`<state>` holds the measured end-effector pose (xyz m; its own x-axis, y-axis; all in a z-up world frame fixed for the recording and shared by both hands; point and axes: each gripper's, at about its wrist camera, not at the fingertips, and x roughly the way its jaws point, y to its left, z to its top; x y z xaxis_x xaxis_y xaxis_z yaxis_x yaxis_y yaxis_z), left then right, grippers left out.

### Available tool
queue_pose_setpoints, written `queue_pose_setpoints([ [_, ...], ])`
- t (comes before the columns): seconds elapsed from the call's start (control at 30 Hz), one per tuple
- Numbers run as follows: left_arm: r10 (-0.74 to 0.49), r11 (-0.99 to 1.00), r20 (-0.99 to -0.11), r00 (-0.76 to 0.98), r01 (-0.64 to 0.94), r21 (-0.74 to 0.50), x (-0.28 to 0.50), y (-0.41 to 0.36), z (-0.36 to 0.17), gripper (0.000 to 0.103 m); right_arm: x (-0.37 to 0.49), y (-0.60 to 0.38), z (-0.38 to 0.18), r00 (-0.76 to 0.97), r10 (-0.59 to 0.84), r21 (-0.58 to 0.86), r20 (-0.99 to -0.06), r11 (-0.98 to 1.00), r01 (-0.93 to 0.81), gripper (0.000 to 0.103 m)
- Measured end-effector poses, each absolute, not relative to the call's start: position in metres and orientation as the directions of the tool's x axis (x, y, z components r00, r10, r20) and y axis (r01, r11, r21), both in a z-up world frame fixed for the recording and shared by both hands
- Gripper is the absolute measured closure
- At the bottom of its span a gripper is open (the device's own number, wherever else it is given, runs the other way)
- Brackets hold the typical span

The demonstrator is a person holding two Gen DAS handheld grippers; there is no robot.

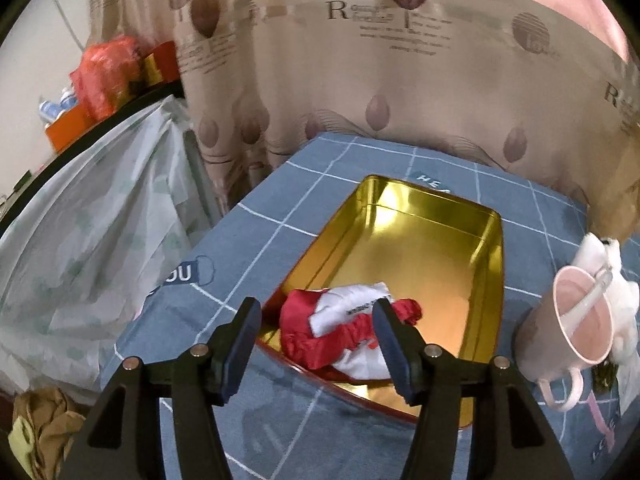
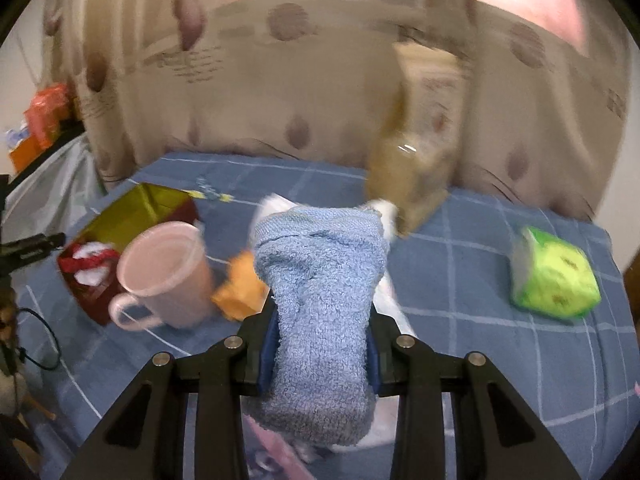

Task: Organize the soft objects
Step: 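Carry the blue towel to the gold tin tray and release it with the right tool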

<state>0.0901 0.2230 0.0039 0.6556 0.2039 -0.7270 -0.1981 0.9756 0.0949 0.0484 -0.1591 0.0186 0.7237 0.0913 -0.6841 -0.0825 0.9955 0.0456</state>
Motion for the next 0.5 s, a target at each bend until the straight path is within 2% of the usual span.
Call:
queue_pose_setpoints([
  [0.23, 0.25, 0.955, -0.724, 0.642, -0.288, 0.074, 0.089, 0.246, 0.007, 0.044, 0.082, -0.081, 0.041, 0.717, 0.22, 0.052, -0.661, 0.967, -0.249, 0.07],
  [0.5, 0.277, 0.94, -0.729, 0.626, -0.332, 0.073, 0.089, 0.262, 0.007, 0.044, 0.13, 0.027, 0.037, 0.631, 0.349, 0.092, -0.693, 0.911, -0.402, 0.07],
])
